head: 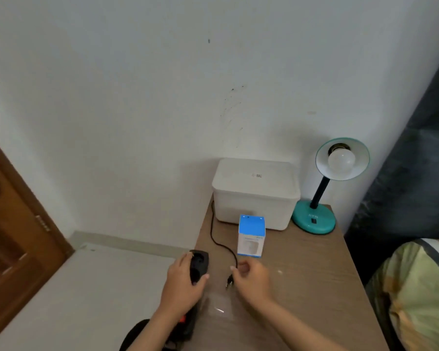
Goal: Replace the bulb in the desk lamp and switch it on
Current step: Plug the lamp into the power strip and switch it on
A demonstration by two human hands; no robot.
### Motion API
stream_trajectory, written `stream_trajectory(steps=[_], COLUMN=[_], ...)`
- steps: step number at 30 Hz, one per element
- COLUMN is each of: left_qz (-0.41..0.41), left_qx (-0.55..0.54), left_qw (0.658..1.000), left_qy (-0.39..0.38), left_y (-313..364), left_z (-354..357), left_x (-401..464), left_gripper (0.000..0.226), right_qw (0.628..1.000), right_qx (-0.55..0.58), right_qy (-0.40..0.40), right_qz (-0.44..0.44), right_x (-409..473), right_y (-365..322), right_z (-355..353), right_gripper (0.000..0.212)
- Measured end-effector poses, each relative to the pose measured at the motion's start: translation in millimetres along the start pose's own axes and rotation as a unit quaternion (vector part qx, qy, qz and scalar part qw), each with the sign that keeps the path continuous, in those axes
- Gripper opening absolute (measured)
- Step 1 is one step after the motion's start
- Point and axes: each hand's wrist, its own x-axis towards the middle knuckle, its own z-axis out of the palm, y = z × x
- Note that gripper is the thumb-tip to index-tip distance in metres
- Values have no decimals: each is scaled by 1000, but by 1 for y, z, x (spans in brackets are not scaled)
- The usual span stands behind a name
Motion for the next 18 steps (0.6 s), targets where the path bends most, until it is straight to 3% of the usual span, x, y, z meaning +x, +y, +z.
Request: stream_trajectory(steps=[6,9,12,15,18], left_qz=[-3,0,3,5,7], left_qx=[-1,-2,-3,-9,-14], left_qw=[1000,1000,1000,1000,999], left_qy=[-10,1,12,22,29], left_y=[-15,-15,-15,-16,-16], left_z=[10,11,12,14,15], left_x=[-30,-31,-32,-31,-32], left_gripper=[79,78,78,78,77], right_qw=[989,967,922,903,909], right_qx=[0,76,225,309,341], right_qy=[7,-29,-92,-129,-125], right_qz=[148,242,302,270,202], right_x=[2,10,12,14,18], right_y=[-18,-22,-28,-38,-49], right_z=[23,27,26,19,21], right_gripper=[19,16,14,16,27])
